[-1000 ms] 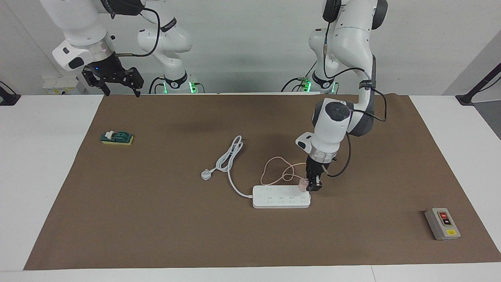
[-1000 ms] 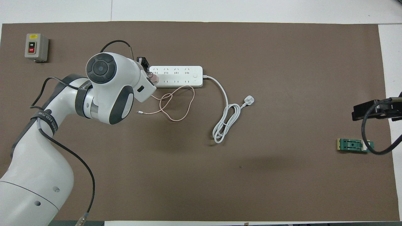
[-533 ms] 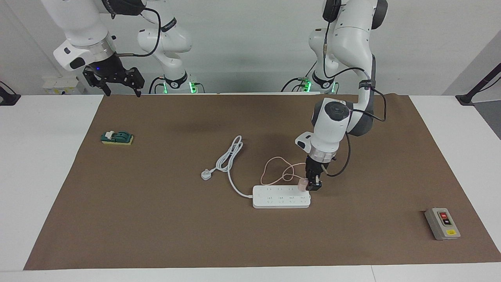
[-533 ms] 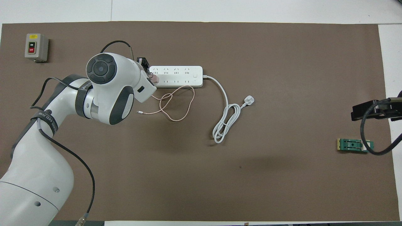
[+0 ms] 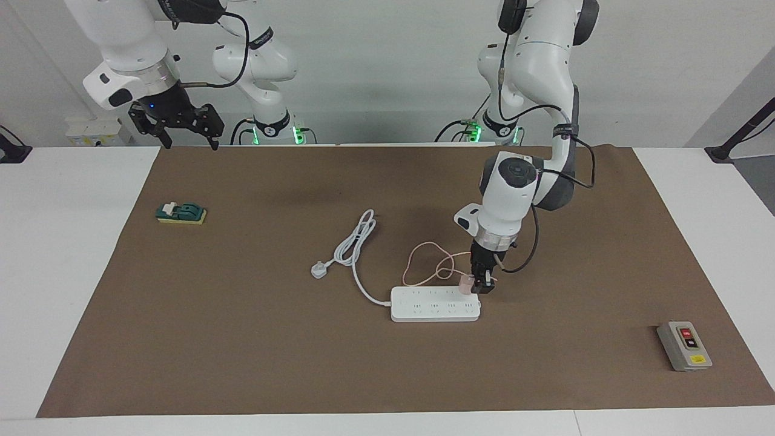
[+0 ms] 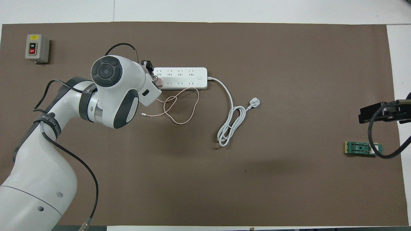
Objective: Plug charger into power strip
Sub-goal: 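Push the pink charger into the power strip socket with the left gripper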
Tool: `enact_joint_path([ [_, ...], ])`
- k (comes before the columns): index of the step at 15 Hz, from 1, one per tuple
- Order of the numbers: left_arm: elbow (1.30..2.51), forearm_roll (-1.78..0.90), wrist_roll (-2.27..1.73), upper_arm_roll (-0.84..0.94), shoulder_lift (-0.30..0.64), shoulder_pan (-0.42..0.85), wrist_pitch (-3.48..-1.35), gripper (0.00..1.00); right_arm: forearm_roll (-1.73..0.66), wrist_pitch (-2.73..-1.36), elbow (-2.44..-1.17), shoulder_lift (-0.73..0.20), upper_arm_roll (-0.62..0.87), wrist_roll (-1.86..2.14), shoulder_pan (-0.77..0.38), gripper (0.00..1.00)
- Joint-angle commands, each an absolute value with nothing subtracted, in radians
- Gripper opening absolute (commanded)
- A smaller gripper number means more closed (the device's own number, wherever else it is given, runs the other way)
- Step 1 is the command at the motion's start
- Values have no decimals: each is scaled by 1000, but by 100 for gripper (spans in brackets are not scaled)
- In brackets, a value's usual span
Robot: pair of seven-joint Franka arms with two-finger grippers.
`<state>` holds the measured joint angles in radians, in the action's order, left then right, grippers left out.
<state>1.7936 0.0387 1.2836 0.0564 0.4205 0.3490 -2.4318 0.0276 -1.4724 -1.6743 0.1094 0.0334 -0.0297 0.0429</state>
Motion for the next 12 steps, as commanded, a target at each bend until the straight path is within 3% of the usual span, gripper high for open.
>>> enact_joint_path([
  [1, 1722, 55, 1262, 48, 469, 365, -2292, 0, 23, -1470, -1687, 120, 38, -23, 55, 100],
  [7, 1582, 57, 1269, 48, 561, 360, -2218, 0, 23, -1471, -1686, 120, 38, -23, 57, 100],
  [12, 1545, 61, 1287, 51, 601, 359, -2181, 0, 23, -1474, -1684, 120, 38, -26, 55, 100],
])
